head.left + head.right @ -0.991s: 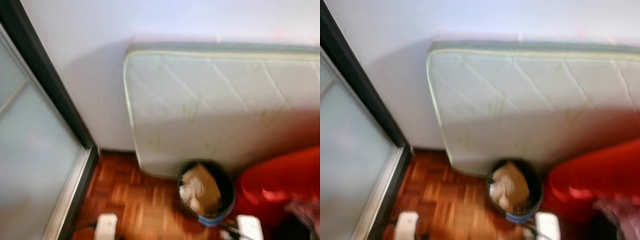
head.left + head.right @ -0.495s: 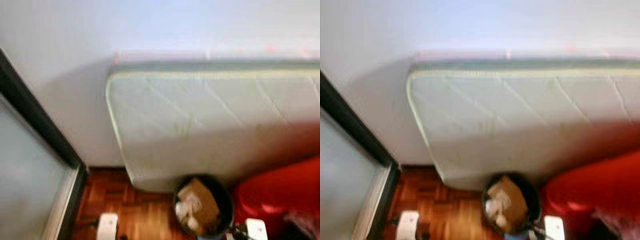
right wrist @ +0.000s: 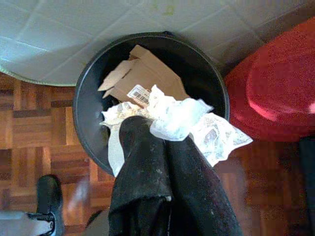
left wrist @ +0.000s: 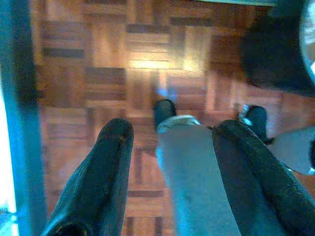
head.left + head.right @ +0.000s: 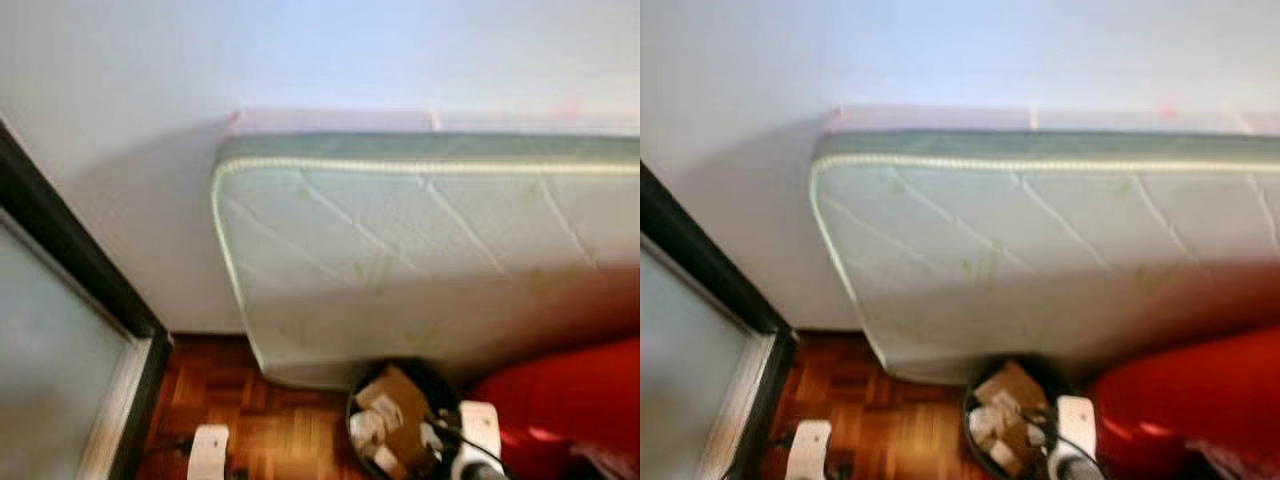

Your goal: Clean up the room

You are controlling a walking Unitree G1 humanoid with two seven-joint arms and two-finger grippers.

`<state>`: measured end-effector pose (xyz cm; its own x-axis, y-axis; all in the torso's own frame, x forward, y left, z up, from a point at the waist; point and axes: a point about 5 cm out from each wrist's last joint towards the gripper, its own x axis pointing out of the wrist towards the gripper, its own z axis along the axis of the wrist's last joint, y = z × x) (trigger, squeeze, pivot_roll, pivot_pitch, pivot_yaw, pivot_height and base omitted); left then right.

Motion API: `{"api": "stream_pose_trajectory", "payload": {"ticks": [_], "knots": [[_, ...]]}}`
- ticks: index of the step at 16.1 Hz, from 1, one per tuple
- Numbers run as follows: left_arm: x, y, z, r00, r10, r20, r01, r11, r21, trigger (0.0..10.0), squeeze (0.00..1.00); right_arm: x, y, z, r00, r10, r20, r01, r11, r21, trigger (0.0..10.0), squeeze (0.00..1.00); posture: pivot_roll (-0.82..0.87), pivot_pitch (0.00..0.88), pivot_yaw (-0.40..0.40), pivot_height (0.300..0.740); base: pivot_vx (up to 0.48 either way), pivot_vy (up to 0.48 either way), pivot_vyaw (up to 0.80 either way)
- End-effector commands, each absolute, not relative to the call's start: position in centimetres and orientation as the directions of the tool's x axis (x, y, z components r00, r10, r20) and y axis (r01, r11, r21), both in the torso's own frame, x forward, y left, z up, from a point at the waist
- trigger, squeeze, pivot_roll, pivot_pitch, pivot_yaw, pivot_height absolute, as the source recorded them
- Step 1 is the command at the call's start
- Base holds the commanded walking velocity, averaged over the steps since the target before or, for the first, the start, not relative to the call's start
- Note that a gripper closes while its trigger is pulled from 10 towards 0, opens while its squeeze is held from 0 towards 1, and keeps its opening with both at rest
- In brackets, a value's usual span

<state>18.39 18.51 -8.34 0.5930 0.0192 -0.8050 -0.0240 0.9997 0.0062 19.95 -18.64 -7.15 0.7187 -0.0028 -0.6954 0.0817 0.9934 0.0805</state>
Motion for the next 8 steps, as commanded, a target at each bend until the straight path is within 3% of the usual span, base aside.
{"api": "stream_pose_trajectory", "payload": {"ticks": [1, 5, 6, 8], "knots": [[17.4, 18.8, -8.8, 0.564, 0.027, -0.825, -0.031, 0.999, 0.012, 10.0, 0.00, 19.0, -18.7, -7.7, 0.698, -0.005, -0.716, 0.089, 0.993, 0.080, 10.0, 0.00, -0.07, 0.164, -0.041, 0.740, 0.000, 0.000, 0.00], [17.5, 18.4, -8.8, 0.563, 0.024, -0.826, -0.028, 1.000, 0.010, 10.0, 0.00, 18.9, -21.5, -7.0, 0.740, -0.026, -0.672, 0.111, 0.990, 0.085, 10.0, 0.00, -0.07, 0.167, -0.040, 0.740, 0.000, 0.000, 0.00], [17.8, 18.2, -8.7, 0.574, 0.025, -0.819, -0.028, 1.000, 0.011, 10.0, 0.00, 19.3, -23.3, -6.2, 0.776, -0.035, -0.629, 0.119, 0.989, 0.092, 10.0, 0.00, -0.07, 0.174, -0.038, 0.740, 0.000, 0.000, 0.00], [18.7, 18.5, -8.2, 0.613, 0.037, -0.789, -0.040, 0.999, 0.015, 10.0, 0.00, 20.2, -23.7, -5.4, 0.808, -0.032, -0.589, 0.117, 0.987, 0.107, 10.0, 0.00, -0.07, 0.180, -0.038, 0.740, 0.000, 0.000, 0.00]]}}
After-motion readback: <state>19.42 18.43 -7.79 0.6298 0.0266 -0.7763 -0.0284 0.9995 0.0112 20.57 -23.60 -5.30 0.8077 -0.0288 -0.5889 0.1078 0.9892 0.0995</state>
